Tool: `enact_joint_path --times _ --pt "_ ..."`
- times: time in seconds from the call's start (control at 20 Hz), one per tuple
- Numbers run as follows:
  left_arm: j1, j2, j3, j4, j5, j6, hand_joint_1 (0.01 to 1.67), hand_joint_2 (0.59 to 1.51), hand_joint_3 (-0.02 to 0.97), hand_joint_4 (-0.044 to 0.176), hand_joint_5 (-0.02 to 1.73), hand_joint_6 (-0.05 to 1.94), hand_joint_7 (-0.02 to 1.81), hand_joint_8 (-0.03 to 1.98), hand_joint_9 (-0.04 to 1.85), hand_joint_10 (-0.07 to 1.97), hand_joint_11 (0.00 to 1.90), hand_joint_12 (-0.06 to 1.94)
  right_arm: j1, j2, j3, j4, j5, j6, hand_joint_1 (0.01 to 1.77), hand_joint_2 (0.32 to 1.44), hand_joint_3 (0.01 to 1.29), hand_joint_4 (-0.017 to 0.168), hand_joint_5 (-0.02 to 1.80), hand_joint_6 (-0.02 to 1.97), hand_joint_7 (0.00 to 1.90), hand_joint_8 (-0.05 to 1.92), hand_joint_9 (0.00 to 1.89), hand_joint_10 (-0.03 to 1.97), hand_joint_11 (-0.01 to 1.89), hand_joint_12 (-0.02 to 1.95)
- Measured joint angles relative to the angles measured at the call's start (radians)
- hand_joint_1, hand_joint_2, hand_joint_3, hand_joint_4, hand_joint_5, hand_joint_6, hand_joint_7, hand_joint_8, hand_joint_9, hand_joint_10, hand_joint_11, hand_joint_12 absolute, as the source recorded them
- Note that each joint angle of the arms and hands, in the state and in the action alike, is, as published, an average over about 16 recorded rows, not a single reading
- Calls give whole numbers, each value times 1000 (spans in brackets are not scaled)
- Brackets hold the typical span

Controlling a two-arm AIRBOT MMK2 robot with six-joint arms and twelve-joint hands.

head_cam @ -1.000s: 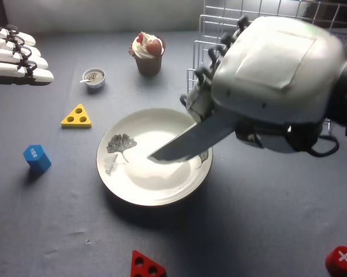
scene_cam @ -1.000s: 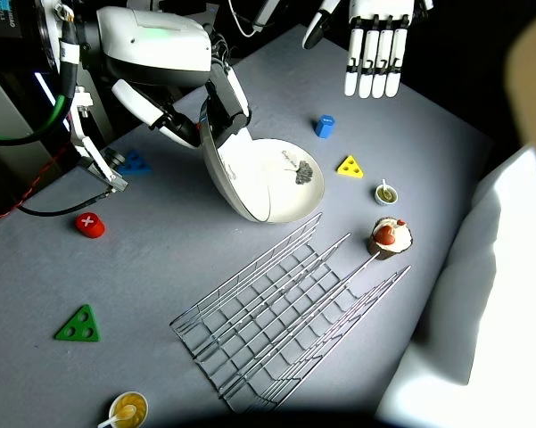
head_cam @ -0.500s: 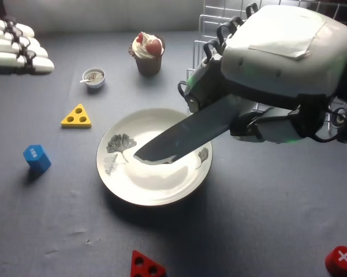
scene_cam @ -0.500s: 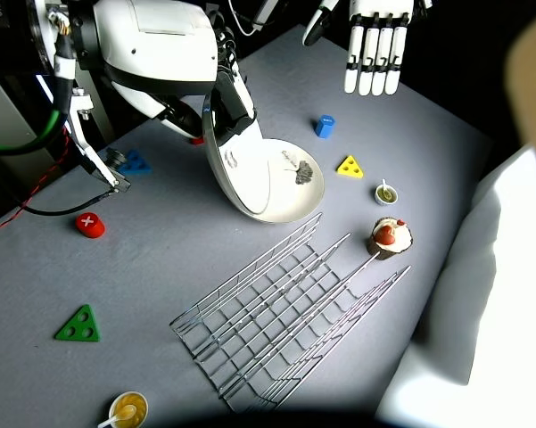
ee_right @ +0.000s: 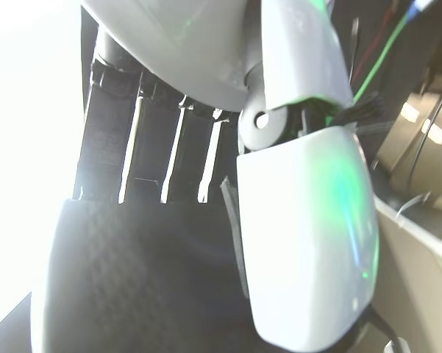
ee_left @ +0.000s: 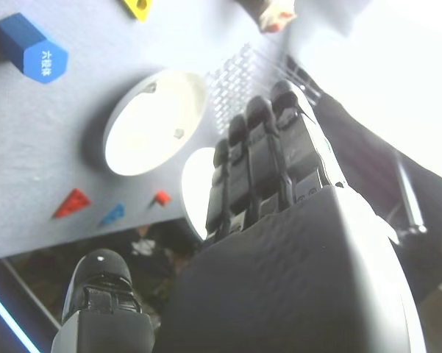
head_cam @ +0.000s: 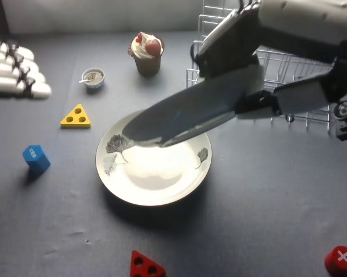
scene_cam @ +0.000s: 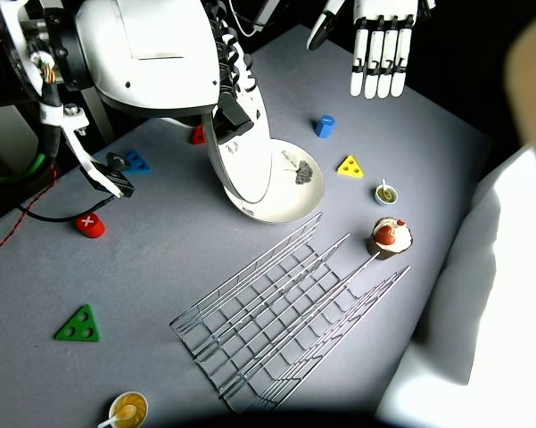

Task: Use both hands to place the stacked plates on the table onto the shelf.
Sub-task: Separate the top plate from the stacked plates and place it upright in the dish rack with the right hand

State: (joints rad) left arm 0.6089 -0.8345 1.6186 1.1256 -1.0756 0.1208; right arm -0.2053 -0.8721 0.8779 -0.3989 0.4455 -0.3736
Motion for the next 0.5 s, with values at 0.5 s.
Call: enact_joint_path --times 0.5 --pt "-13 -3 -39 19 12 6 15 1059 -4 1 150 20 217 13 220 8 176 20 24 6 120 -19 91 339 1477 914 13 -7 952 859 1128 520 1232 516 1031 1267"
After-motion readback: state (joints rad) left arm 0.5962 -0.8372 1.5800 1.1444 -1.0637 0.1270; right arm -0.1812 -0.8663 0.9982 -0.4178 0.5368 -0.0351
